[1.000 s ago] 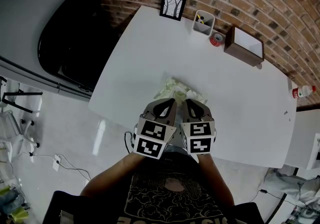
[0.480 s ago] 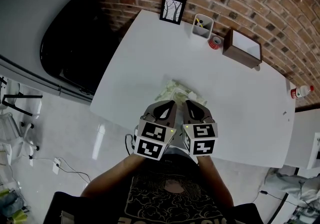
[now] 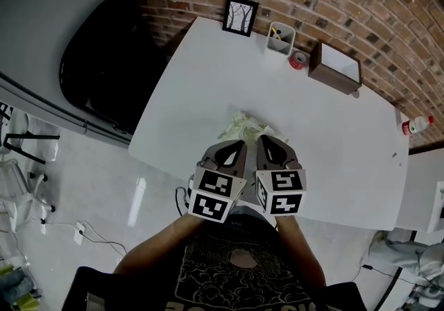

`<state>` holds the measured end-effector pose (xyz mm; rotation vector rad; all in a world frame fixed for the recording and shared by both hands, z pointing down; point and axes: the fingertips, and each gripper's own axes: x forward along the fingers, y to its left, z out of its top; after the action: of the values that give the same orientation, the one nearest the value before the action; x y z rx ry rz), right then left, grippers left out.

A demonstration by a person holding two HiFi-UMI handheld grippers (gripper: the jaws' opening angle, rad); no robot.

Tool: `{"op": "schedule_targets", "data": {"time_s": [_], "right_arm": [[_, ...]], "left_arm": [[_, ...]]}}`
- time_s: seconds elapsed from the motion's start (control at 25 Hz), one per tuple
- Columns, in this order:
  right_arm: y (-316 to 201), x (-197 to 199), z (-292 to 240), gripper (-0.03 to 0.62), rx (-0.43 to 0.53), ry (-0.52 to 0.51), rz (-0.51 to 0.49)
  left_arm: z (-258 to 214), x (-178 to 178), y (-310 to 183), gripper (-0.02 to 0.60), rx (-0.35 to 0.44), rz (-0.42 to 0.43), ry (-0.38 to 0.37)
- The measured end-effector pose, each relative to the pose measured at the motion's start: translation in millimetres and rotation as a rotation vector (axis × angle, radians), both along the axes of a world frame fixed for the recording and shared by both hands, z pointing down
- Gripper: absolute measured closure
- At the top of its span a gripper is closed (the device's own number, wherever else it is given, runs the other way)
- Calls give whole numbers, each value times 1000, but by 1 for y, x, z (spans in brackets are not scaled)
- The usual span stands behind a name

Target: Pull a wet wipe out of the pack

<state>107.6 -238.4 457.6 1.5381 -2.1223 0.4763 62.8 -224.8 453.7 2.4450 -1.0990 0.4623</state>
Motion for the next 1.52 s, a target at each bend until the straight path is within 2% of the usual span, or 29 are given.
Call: {"op": "schedule_targets", "data": {"time_s": [0.96, 1.52], "right_arm": [[33, -5, -46, 576, 99, -30, 106], [54, -14, -67, 576, 158, -14, 120]], "left_arm": [[-32, -10, 33, 571, 65, 59, 5], [-42, -20, 51, 571, 96, 76, 9]]}}
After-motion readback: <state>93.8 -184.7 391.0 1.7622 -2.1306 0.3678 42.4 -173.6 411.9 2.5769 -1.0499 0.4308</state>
